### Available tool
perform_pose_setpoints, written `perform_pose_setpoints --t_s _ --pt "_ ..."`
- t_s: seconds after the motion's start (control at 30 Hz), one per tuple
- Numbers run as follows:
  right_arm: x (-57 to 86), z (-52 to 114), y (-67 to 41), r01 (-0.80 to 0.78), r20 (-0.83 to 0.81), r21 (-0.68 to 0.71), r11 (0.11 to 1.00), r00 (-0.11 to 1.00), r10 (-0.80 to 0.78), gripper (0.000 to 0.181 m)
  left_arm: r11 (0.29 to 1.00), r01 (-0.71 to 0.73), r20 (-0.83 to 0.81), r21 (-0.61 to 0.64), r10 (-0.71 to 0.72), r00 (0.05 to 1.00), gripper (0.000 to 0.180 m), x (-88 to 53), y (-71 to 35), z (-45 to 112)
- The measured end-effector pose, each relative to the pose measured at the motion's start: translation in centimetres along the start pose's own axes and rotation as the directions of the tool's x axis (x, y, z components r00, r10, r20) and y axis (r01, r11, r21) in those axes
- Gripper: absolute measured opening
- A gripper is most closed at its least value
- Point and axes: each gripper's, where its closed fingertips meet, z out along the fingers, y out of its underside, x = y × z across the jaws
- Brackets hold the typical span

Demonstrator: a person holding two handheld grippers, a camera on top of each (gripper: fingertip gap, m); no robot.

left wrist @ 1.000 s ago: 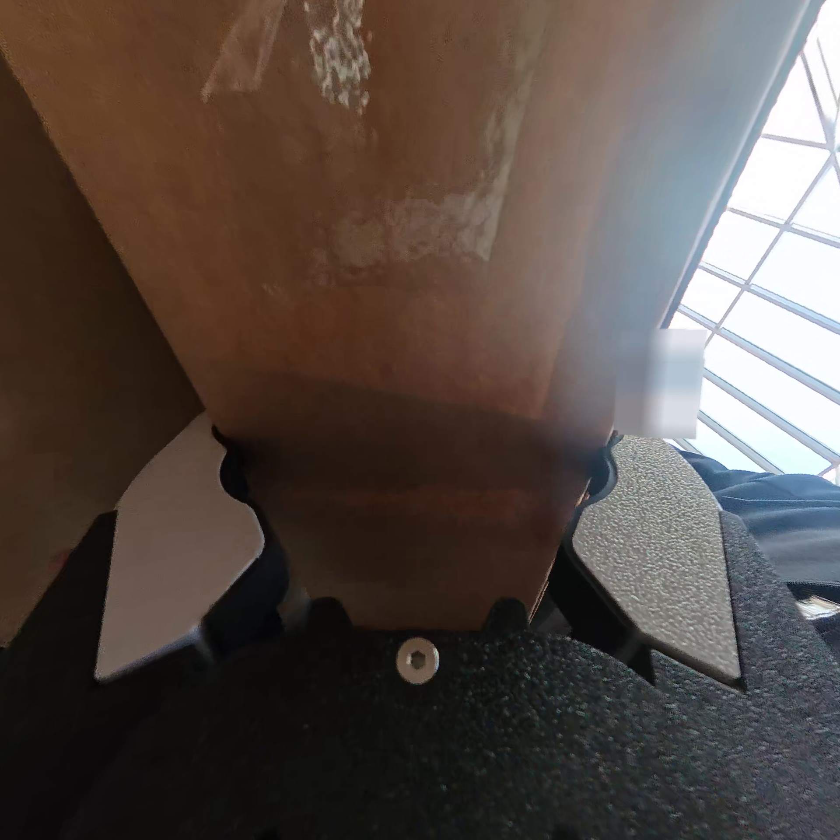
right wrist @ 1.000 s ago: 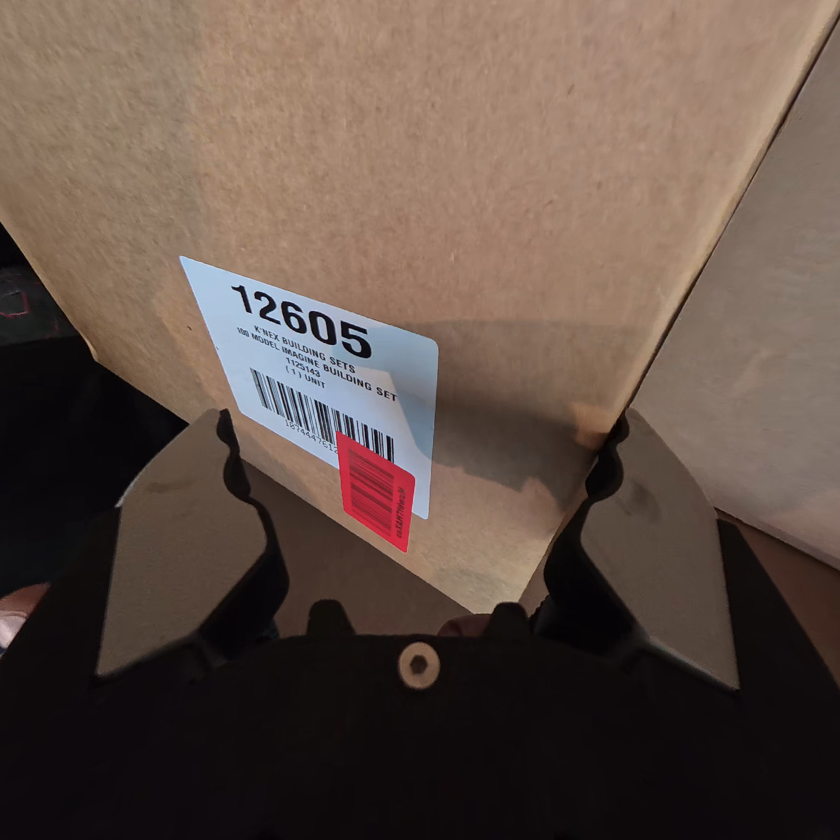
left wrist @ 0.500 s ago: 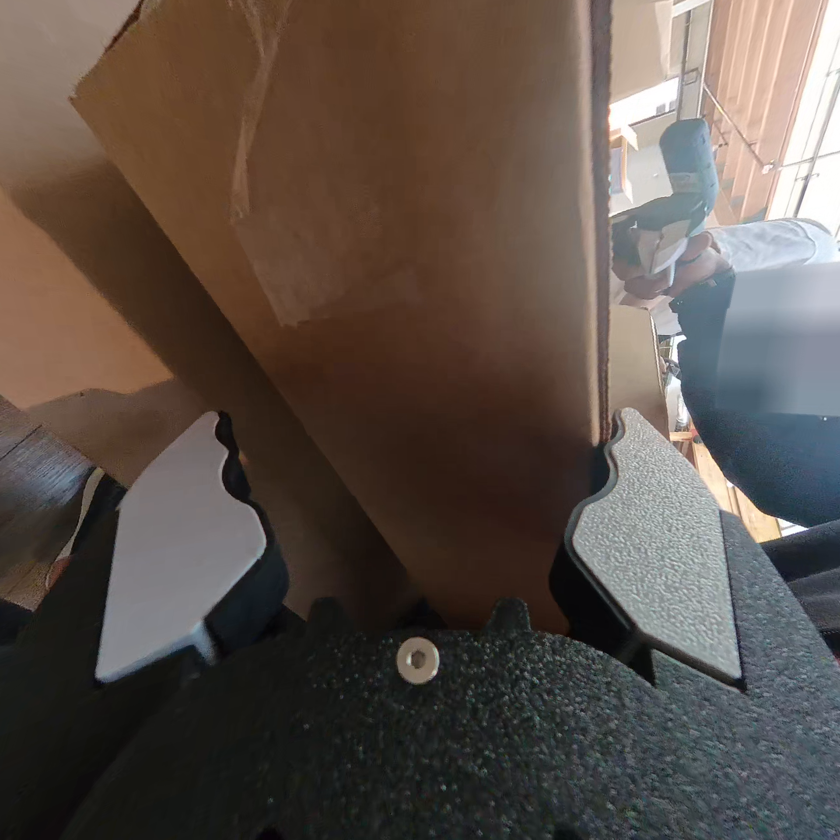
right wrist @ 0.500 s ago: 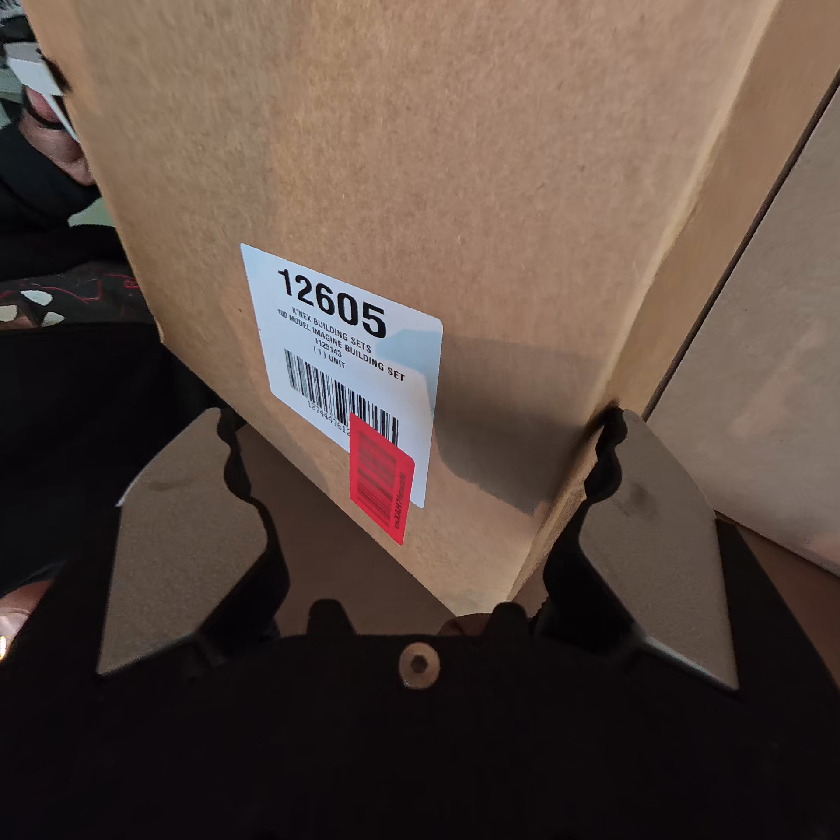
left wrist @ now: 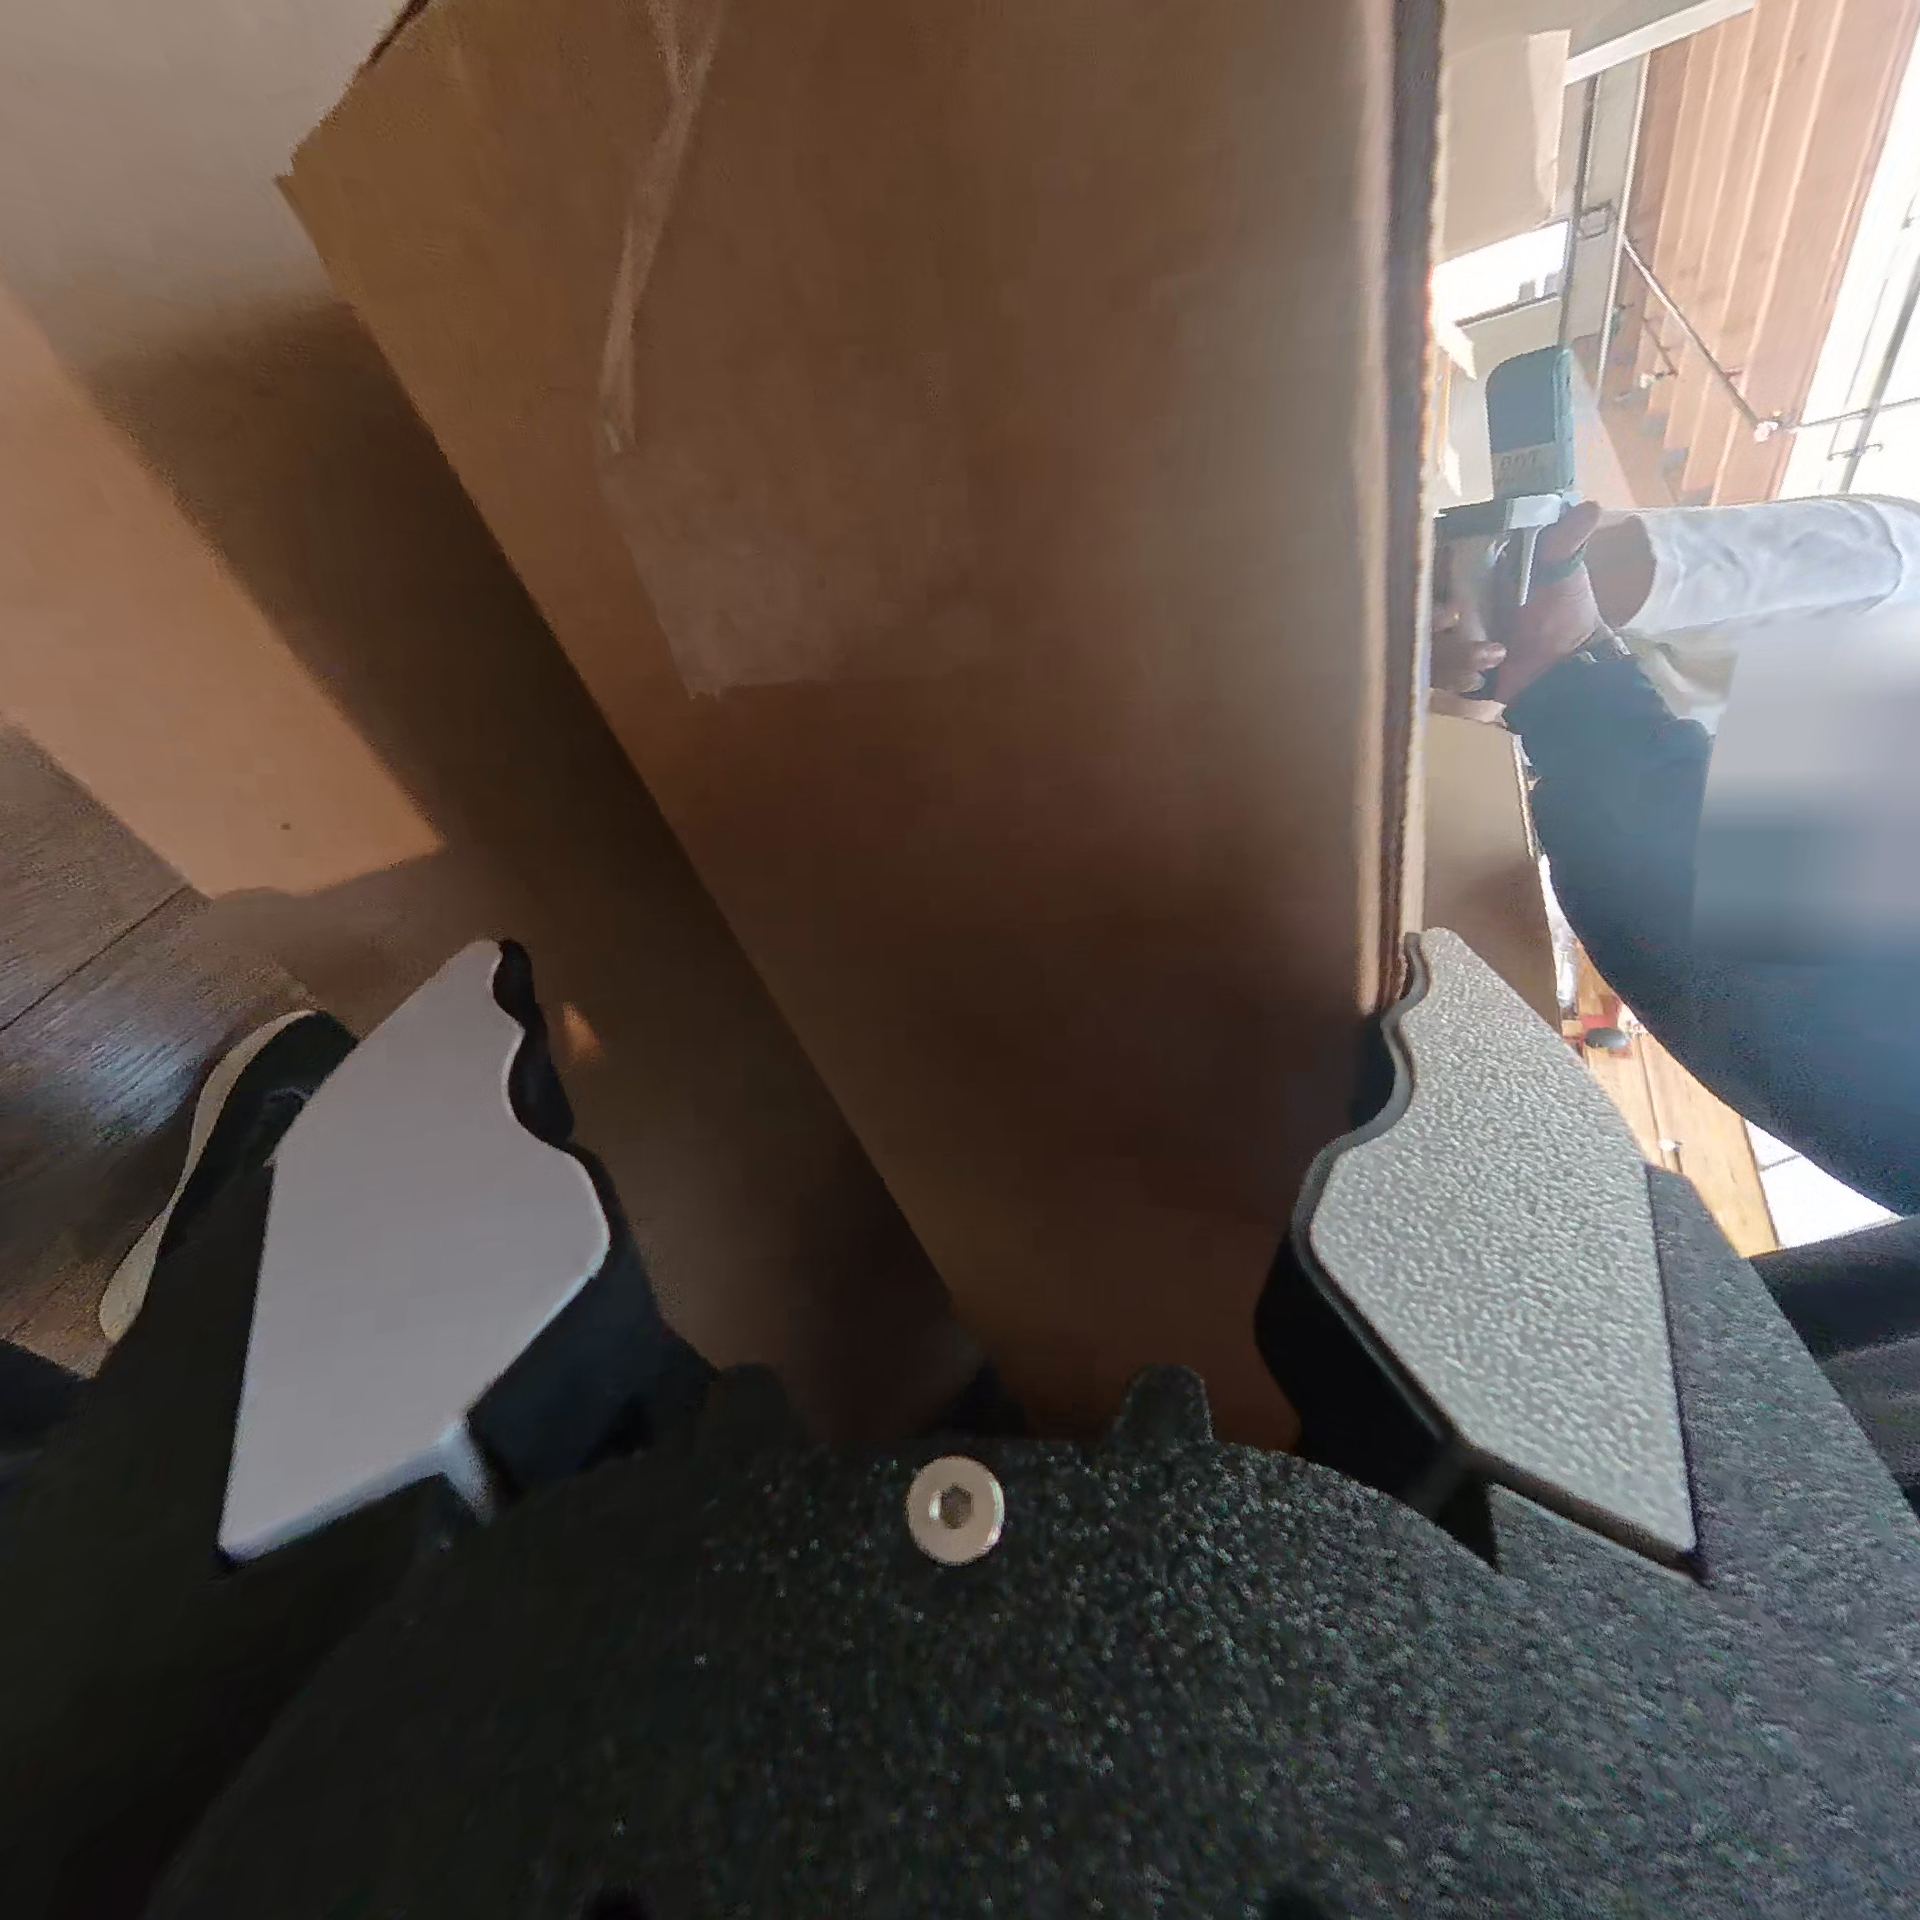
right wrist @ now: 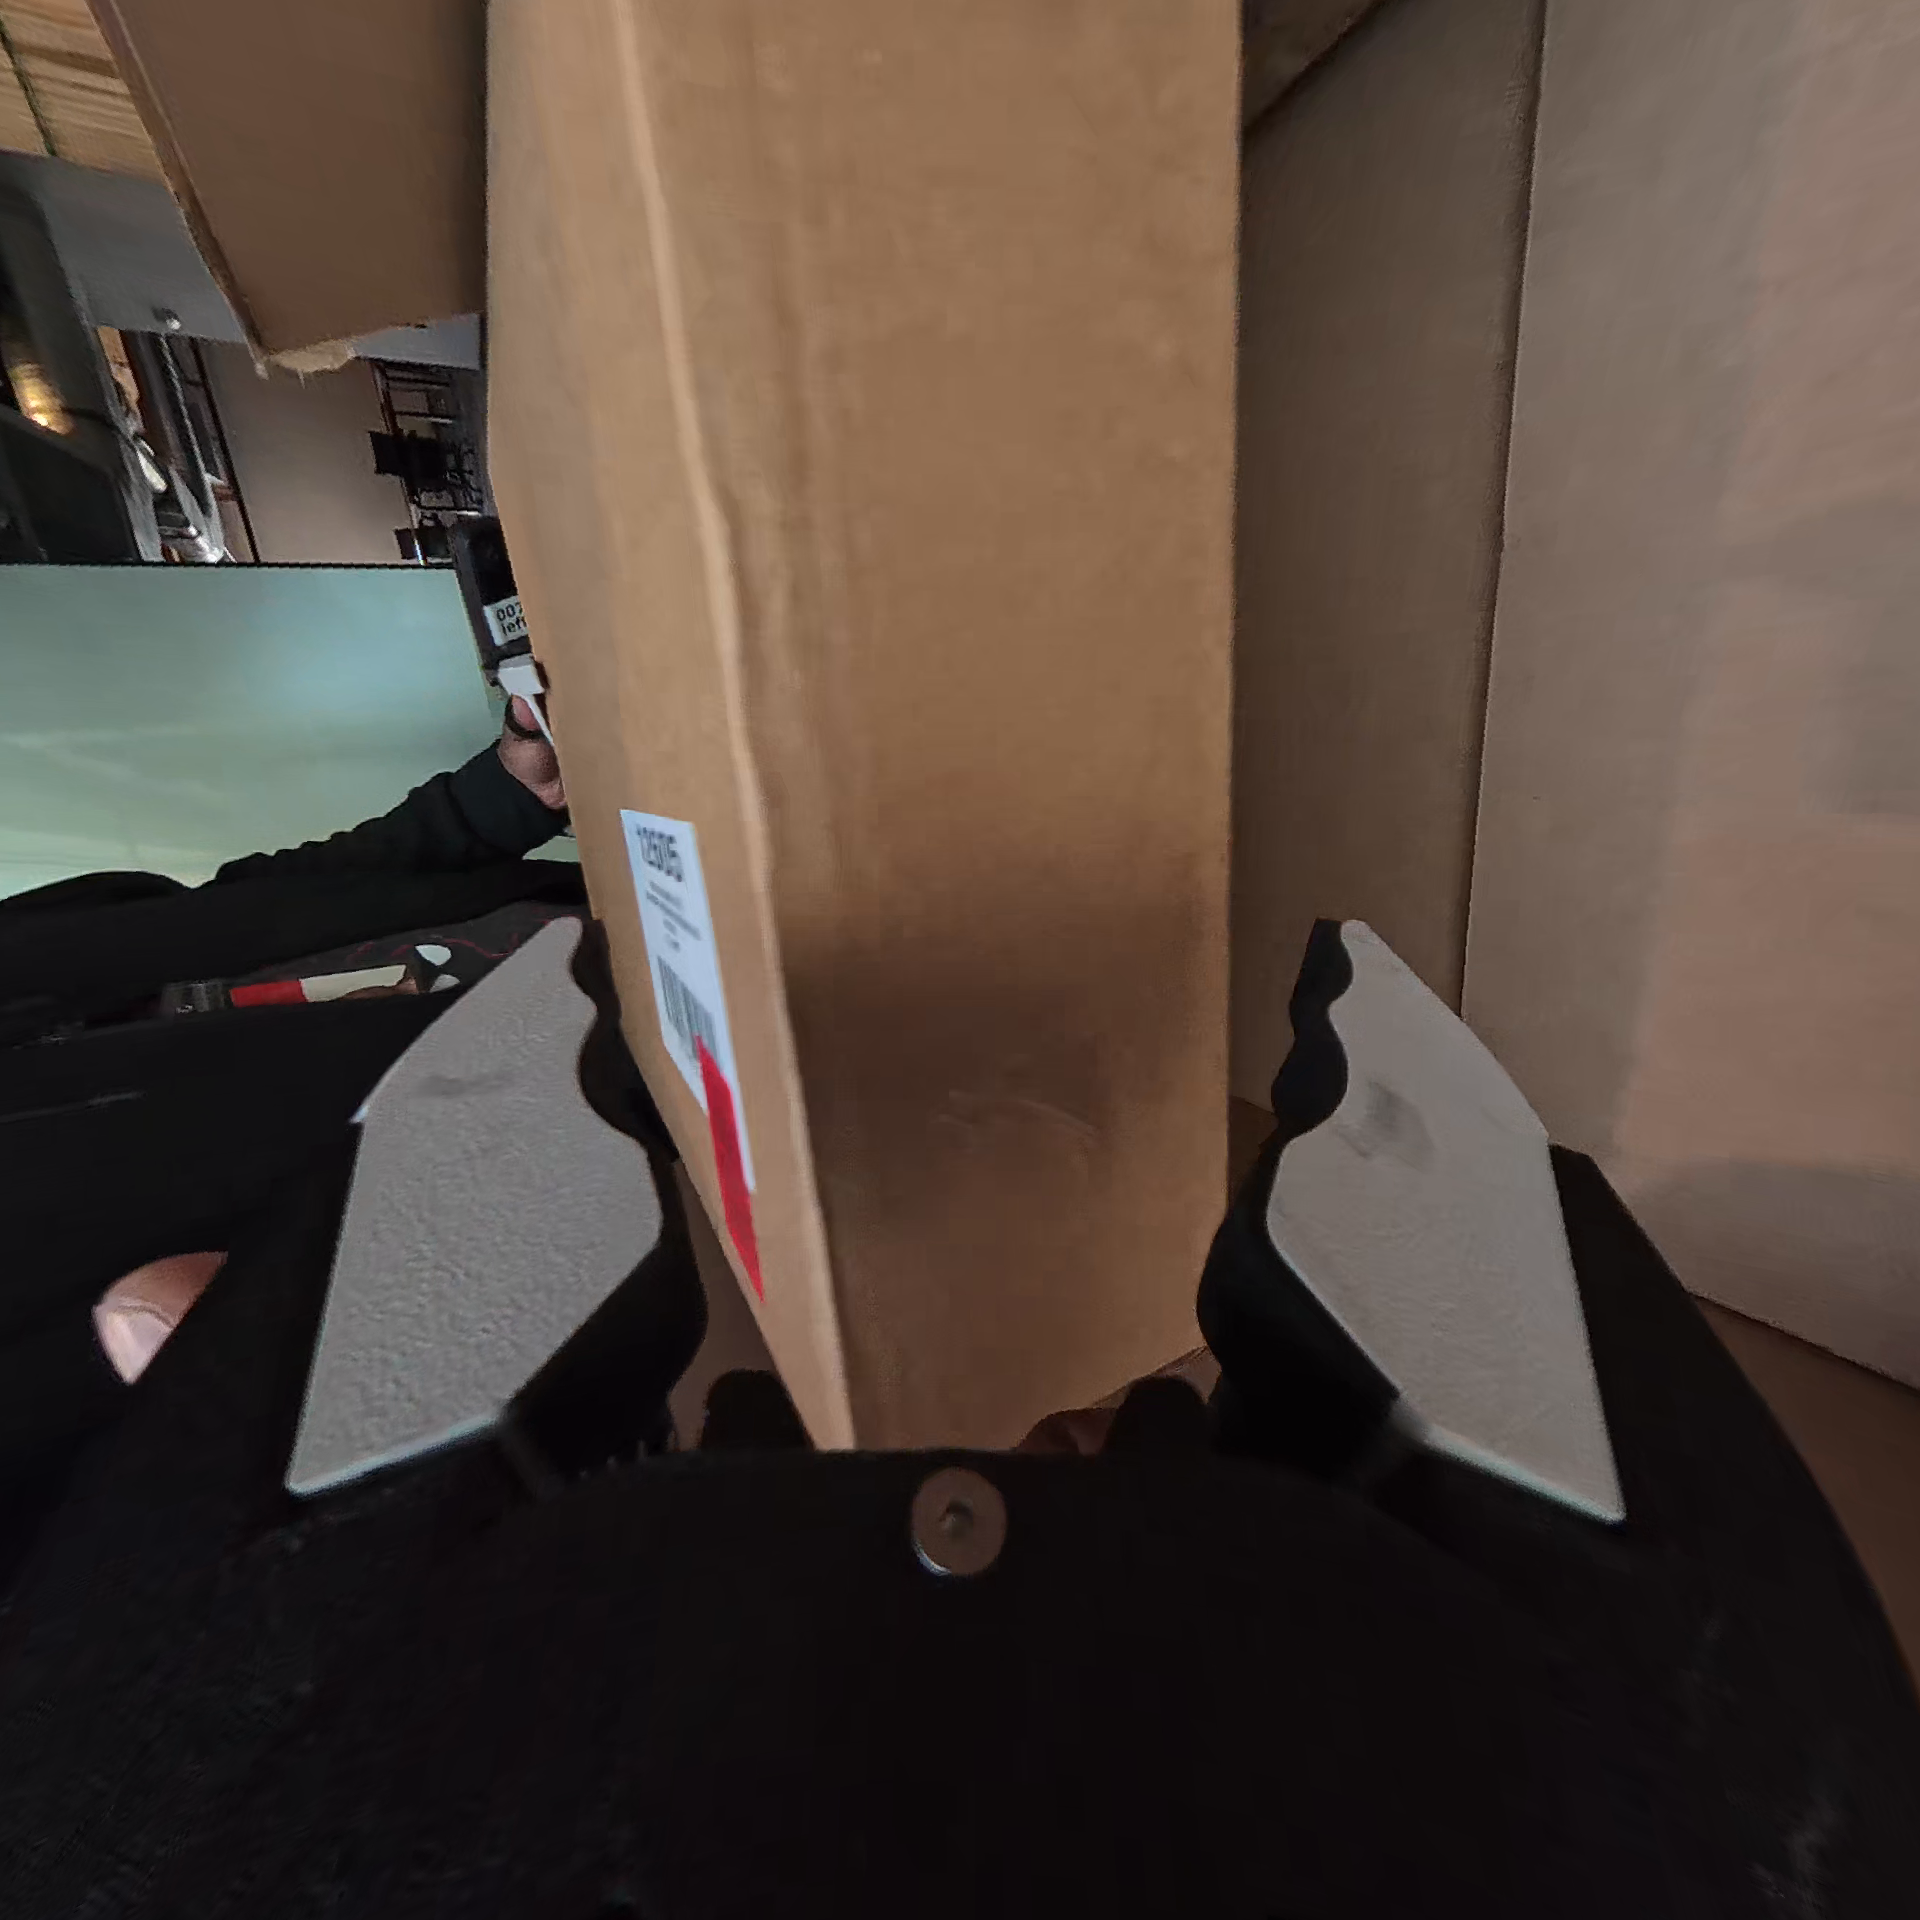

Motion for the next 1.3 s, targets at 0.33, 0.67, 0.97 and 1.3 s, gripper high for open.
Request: perform_pose_setpoints --t_s 0.33,0.67,0.97,1.3 --pt "3.9 2.9 1.4 -0.207 0.297 -0.073 0.976 0.929 0.219 0.125 0.996 0.079 -0.147 -0.038 -0.084 0.986 0.148 0.2 0.8 0.6" --pt "-0.1 5.6 0.5 -0.197 0.684 -0.094 0.976 0.699 0.207 0.104 0.98 0.158 -0.226 -0.12 -0.182 0.957 0.146 -0.3 2.0 0.6" --pt "-1.7 5.7 0.4 -0.173 0.739 -0.074 0.982 0.652 0.17 0.109 0.933 0.311 -0.466 -0.181 -0.36 0.809 0.148 2.4 2.6 1.0" --pt "-1.9 5.5 0.2 -0.171 0.738 -0.087 0.981 0.651 0.179 0.106 0.93 0.361 -0.651 -0.071 -0.317 0.689 0.148 2.5 2.4 1.2"
